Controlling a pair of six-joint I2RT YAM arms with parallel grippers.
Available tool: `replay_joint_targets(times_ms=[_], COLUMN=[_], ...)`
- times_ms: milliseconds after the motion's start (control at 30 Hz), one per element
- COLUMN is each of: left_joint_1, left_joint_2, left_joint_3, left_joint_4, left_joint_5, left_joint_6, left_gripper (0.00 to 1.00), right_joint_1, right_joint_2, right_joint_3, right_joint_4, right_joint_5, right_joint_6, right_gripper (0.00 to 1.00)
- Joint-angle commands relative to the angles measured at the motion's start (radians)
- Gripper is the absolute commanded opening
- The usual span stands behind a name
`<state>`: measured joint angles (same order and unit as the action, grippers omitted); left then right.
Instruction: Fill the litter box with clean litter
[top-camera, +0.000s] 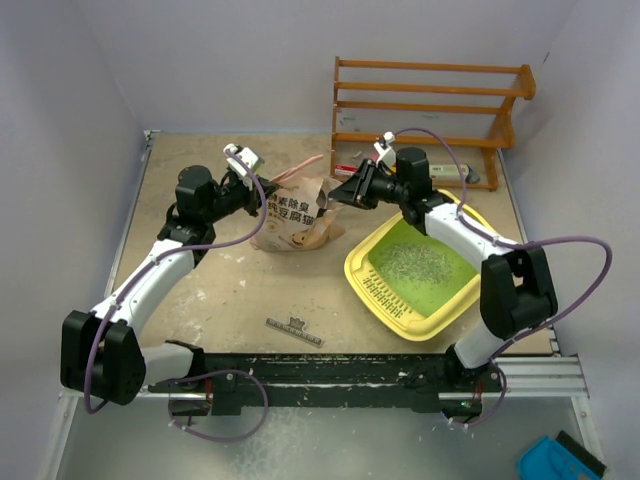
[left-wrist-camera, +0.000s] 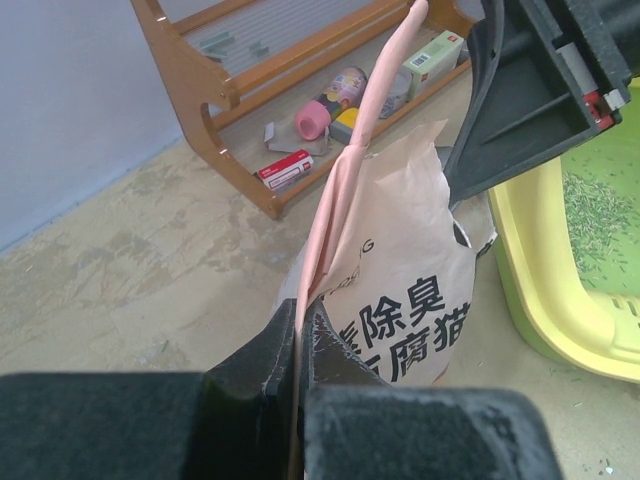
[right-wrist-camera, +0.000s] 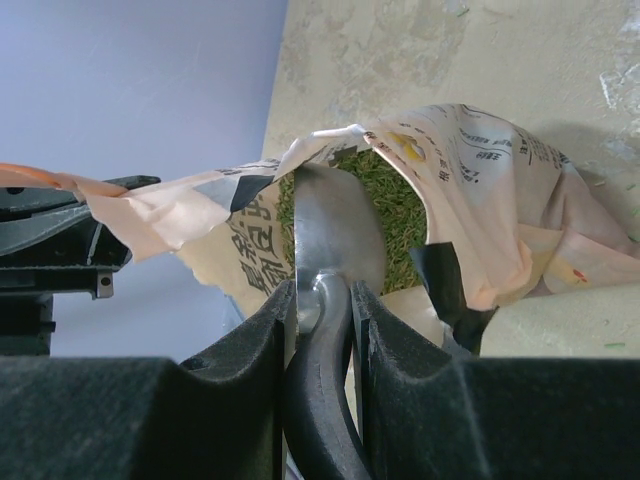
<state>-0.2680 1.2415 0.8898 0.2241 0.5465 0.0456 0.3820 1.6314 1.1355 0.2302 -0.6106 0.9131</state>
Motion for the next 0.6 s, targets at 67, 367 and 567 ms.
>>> replay_joint_targets(times_ms=[67,367,567], left_joint_1=[0.009,0.009,0.009], left_joint_2=[-0.01,-0.013,-0.012], left_joint_3=[0.045,0.045,0.046], left_joint_4=[0.095,0.096,0.096], left_joint_5=[0.014,0.024,0.024], left_joint_6=[0.004,0.002,0.003], left_gripper=[0.0,0.0,0.0], right_joint_1=[-0.032,-0.059,-0.087], right_joint_2=[-0.104,-0.202,-0.251], right_joint_3=[-0.026,-0.084,-0.138], right_joint_4=[0.025,-0.026,-0.004], right_joint_5=[0.022,0.112,0.13], right_joint_6=[-0.009,-0.011,0.022], right_gripper=[0.0,0.0,0.0])
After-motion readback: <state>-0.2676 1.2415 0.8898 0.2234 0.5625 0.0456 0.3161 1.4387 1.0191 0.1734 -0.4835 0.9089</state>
